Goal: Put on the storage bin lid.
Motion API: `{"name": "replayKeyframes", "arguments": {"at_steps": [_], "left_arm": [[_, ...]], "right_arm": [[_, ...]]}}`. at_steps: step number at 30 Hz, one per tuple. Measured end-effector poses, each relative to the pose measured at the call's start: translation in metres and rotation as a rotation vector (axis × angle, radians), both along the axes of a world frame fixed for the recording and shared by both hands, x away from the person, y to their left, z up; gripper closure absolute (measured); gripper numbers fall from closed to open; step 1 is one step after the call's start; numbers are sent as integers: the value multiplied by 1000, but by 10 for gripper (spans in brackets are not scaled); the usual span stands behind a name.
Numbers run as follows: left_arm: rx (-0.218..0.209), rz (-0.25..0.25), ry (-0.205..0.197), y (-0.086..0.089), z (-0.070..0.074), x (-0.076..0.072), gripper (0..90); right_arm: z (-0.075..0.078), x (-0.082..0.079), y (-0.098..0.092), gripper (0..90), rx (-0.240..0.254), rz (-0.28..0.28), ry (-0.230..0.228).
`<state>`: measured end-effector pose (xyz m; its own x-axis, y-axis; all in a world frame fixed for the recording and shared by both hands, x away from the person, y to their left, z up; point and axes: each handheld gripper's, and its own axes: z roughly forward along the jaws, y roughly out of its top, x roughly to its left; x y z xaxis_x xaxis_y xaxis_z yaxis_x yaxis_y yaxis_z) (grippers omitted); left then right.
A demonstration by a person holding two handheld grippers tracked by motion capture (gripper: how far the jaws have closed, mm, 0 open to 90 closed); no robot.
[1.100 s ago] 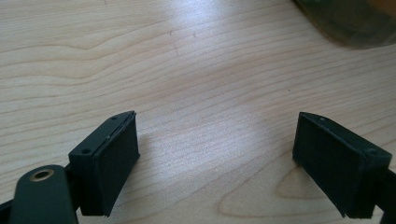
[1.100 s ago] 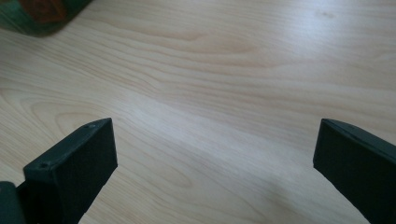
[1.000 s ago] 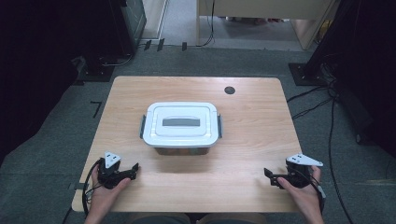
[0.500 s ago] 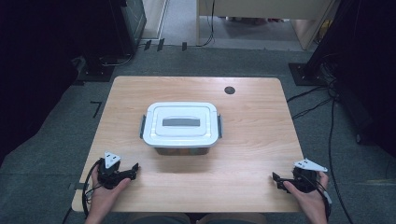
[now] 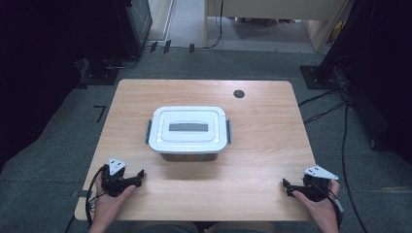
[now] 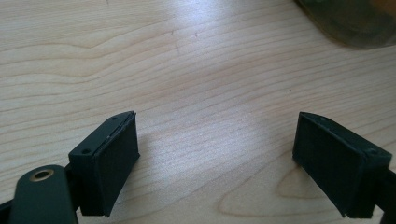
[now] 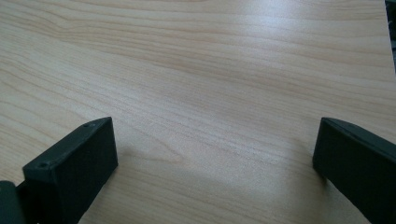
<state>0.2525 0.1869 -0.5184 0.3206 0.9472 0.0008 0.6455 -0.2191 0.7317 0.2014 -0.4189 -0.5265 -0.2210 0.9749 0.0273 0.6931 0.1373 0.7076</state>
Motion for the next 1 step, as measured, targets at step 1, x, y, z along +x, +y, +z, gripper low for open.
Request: {"name": "replayKeyframes", "arguments": {"at_steps": [1], "left_arm": [[0,0,0,0,0,0,143]], "right_arm": [[0,0,0,0,0,0,0]]}}
